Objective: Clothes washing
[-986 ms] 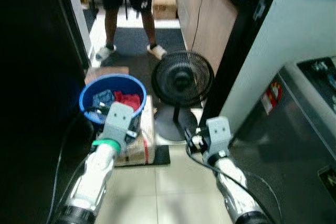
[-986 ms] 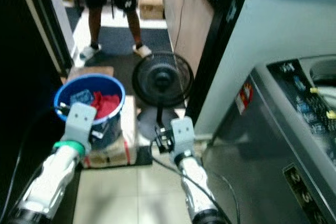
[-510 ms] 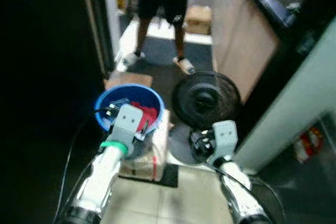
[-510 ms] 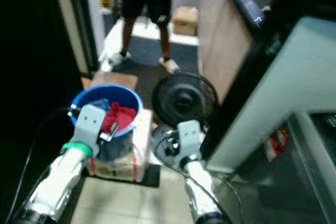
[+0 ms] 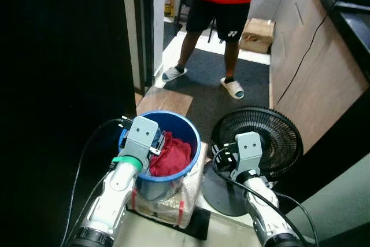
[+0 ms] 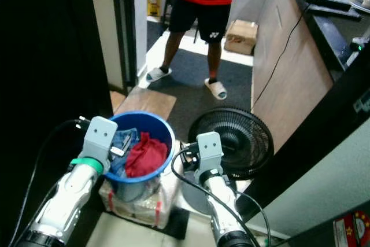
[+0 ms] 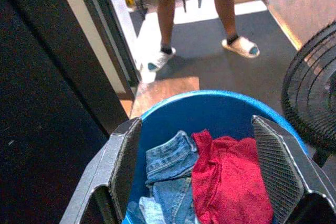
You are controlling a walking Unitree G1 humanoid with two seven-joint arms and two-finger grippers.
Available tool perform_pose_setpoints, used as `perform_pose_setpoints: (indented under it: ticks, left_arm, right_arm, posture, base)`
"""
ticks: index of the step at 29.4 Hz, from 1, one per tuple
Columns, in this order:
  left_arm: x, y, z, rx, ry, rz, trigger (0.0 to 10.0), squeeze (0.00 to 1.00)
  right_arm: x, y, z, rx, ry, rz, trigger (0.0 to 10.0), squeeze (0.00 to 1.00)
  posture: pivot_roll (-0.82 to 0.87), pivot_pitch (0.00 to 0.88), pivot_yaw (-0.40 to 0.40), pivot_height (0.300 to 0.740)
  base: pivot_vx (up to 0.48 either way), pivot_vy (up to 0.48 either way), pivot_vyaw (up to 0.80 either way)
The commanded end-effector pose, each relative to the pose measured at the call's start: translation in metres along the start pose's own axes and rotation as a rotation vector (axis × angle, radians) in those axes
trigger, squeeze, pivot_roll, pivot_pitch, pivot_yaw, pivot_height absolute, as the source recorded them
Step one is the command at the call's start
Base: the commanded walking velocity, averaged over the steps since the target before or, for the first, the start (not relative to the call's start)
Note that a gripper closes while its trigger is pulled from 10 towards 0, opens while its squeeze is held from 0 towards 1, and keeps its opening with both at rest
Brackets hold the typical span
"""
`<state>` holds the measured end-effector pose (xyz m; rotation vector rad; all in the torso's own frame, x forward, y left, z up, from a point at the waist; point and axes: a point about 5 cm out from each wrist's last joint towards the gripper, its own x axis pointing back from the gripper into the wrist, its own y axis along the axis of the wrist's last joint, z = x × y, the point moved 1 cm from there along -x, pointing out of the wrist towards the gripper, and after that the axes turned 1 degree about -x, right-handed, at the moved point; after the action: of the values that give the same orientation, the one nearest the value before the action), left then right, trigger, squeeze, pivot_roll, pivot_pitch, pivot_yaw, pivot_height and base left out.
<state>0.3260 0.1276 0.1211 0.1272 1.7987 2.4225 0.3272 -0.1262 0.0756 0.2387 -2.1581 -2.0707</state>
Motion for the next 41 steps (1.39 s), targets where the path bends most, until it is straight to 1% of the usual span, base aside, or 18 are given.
perform_pose_setpoints:
  ticks: [1,8,12,15,19,21,25,27,29,30,33,34,35,36,39,40,41]
  left_arm:
    - [0.001,-0.004,-0.002,-0.004,-0.004,0.012,10.0,0.00]
    - [0.000,-0.005,-0.004,-0.003,-0.009,0.014,10.0,0.00]
    - [0.000,-0.005,-0.005,0.004,-0.013,0.017,10.0,0.00]
    - [-0.001,-0.007,-0.005,0.007,-0.013,0.032,10.0,0.00]
    - [0.000,-0.011,-0.007,-0.016,-0.034,0.054,10.0,0.00]
    - [0.003,-0.020,-0.008,-0.024,-0.041,0.076,10.0,0.00]
    - [0.013,-0.045,-0.007,-0.021,-0.042,0.160,10.0,0.00]
    - [0.014,-0.048,-0.007,-0.019,-0.041,0.169,10.0,0.00]
    - [0.023,-0.070,-0.004,0.018,-0.029,0.258,10.0,0.00]
    - [0.023,-0.070,-0.004,0.018,-0.029,0.258,10.0,0.00]
    - [0.034,-0.094,-0.001,0.123,-0.020,0.365,10.0,0.00]
    - [0.034,-0.094,-0.001,0.123,-0.020,0.365,10.0,0.00]
    - [0.037,-0.099,0.000,0.144,-0.016,0.387,10.0,0.00]
    - [0.039,-0.102,0.001,0.146,-0.012,0.395,10.0,0.00]
    - [0.039,-0.102,0.001,0.141,-0.011,0.389,10.0,0.00]
    - [0.036,-0.100,0.001,0.145,-0.008,0.369,10.0,0.00]
    - [0.036,-0.100,0.001,0.145,-0.008,0.369,10.0,0.00]
  right_arm:
    - [0.004,-0.007,0.000,0.001,0.003,0.025,10.0,0.00]
    - [0.005,-0.009,-0.003,0.004,-0.005,0.031,10.0,0.00]
    - [0.006,-0.010,-0.004,0.006,-0.008,0.032,10.0,0.00]
    - [0.006,-0.010,-0.004,0.008,-0.011,0.029,10.0,0.00]
    - [0.007,-0.011,-0.003,0.013,-0.006,0.033,10.0,0.00]
    - [0.011,-0.019,-0.002,0.027,-0.003,0.062,10.0,0.00]
    - [0.022,-0.037,-0.007,0.040,-0.049,0.128,10.0,0.00]
    - [0.023,-0.039,-0.008,0.044,-0.054,0.134,10.0,0.00]
    - [0.031,-0.049,-0.017,0.063,-0.097,0.177,10.0,0.00]
    - [0.031,-0.049,-0.017,0.063,-0.097,0.177,10.0,0.00]
    - [0.038,-0.056,-0.022,0.080,-0.120,0.201,10.0,0.00]
    - [0.038,-0.056,-0.022,0.080,-0.120,0.201,10.0,0.00]
    - [0.039,-0.057,-0.022,0.077,-0.121,0.201,10.0,0.00]
    - [0.039,-0.056,-0.021,0.076,-0.121,0.198,10.0,0.00]
    - [0.038,-0.055,-0.020,0.068,-0.123,0.187,10.0,0.00]
    - [0.035,-0.052,-0.017,0.054,-0.124,0.172,10.0,0.00]
    - [0.035,-0.052,-0.017,0.054,-0.124,0.172,10.0,0.00]
  posture:
    - [0.10,0.035,0.002,0.740]
    - [0.09,0.033,0.001,0.740]
    - [0.09,0.032,0.003,0.740]
    - [0.09,0.035,0.007,0.740]
    - [0.09,0.039,0.010,0.740]
    - [0.09,0.043,0.012,0.740]
    - [0.09,0.048,0.014,0.740]
    - [0.09,0.048,0.014,0.740]
    - [0.09,0.060,0.014,0.740]
    - [0.09,0.060,0.014,0.740]
    - [0.08,0.066,0.014,0.740]
    - [0.08,0.066,0.014,0.740]
    - [0.08,0.066,0.014,0.740]
    - [0.08,0.067,0.015,0.740]
    - [0.08,0.067,0.015,0.740]
    - [0.07,0.067,0.016,0.740]
    - [0.07,0.067,0.016,0.740]
  base:
    - [0.480,0.000,0.00]
    - [0.480,0.000,0.00]
    - [0.316,0.000,0.00]
    - [0.000,0.000,0.00]
    - [0.000,0.000,0.00]
    - [0.000,0.000,0.00]
    - [0.000,0.000,0.00]
    - [0.000,0.000,0.00]
    - [0.000,0.000,0.00]
    - [0.000,0.000,0.00]
    - [0.000,0.000,0.00]
    - [0.000,0.000,0.00]
    - [0.000,0.000,0.00]
    - [0.000,0.000,0.00]
    - [0.000,0.000,0.00]
    - [0.000,0.000,0.00]
    - [0.000,0.000,0.00]
